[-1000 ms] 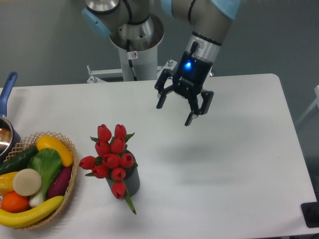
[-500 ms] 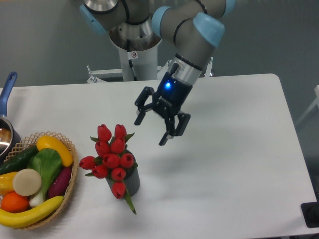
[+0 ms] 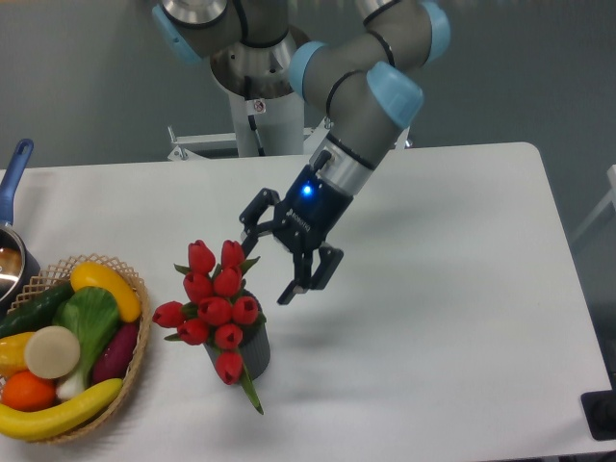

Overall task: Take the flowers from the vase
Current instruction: 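Lower the open gripper around the tulip stems above the vase rim, then close the gripper on the tulip stems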

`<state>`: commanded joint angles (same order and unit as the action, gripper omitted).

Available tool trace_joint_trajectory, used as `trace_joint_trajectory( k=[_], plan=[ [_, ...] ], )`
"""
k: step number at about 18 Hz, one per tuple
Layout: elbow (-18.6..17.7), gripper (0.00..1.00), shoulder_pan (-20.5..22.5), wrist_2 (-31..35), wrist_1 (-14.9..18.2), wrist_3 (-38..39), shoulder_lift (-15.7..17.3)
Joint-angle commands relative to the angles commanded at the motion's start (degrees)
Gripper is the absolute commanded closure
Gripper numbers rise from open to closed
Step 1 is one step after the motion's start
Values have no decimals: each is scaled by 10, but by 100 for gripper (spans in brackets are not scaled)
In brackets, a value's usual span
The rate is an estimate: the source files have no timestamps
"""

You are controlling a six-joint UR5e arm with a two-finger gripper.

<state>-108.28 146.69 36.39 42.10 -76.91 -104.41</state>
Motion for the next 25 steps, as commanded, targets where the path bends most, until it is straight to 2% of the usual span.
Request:
trace_joint_trajectory(
  k=[12, 25],
  plan=[
    [9, 0, -18, -6, 0, 6, -22],
    [27, 0, -39, -9, -3, 69, -36]
  ],
)
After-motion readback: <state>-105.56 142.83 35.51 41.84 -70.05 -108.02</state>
